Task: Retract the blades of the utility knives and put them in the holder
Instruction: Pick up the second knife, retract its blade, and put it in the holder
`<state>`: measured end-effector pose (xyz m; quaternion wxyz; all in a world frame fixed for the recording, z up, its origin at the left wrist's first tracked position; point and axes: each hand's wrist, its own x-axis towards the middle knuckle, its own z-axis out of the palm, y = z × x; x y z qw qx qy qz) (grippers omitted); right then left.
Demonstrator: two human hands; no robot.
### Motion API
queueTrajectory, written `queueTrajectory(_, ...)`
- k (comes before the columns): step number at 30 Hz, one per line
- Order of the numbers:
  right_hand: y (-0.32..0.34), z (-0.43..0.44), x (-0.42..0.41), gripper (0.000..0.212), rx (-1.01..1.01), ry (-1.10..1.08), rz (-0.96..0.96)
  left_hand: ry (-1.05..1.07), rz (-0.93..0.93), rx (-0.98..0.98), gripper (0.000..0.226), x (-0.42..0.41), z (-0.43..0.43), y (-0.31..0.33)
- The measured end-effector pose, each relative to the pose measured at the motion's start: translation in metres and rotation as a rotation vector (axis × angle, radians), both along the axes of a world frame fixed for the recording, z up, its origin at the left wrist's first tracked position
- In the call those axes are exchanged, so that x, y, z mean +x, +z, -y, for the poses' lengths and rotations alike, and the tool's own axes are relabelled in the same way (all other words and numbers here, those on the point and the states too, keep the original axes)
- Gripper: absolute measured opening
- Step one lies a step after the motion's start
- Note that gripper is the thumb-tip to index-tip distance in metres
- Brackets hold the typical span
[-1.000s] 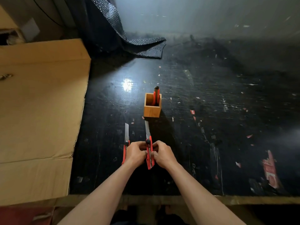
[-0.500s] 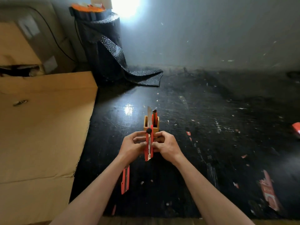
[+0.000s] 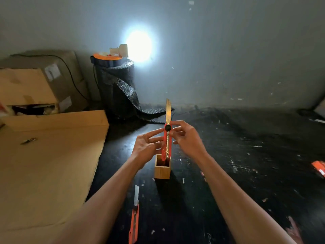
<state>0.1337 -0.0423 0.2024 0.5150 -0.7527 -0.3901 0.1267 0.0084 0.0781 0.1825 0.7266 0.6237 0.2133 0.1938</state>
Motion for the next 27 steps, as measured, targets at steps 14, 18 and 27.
queueTrajectory(14, 0.024, 0.002, 0.008, 0.013, 0.003, 0.019, 0.074, 0.022, 0.124, -0.007, 0.056, 0.019, -0.006, 0.044)
queueTrajectory(18, 0.022, 0.004, 0.007, 0.01, -0.001, 0.021, 0.072, 0.012, 0.104, -0.016, 0.056, 0.021, -0.008, 0.044)
queueTrajectory(27, 0.009, 0.01, 0.005, 0.013, -0.034, 0.026, 0.082, 0.049, 0.083, 0.009, 0.054, 0.031, -0.011, 0.046)
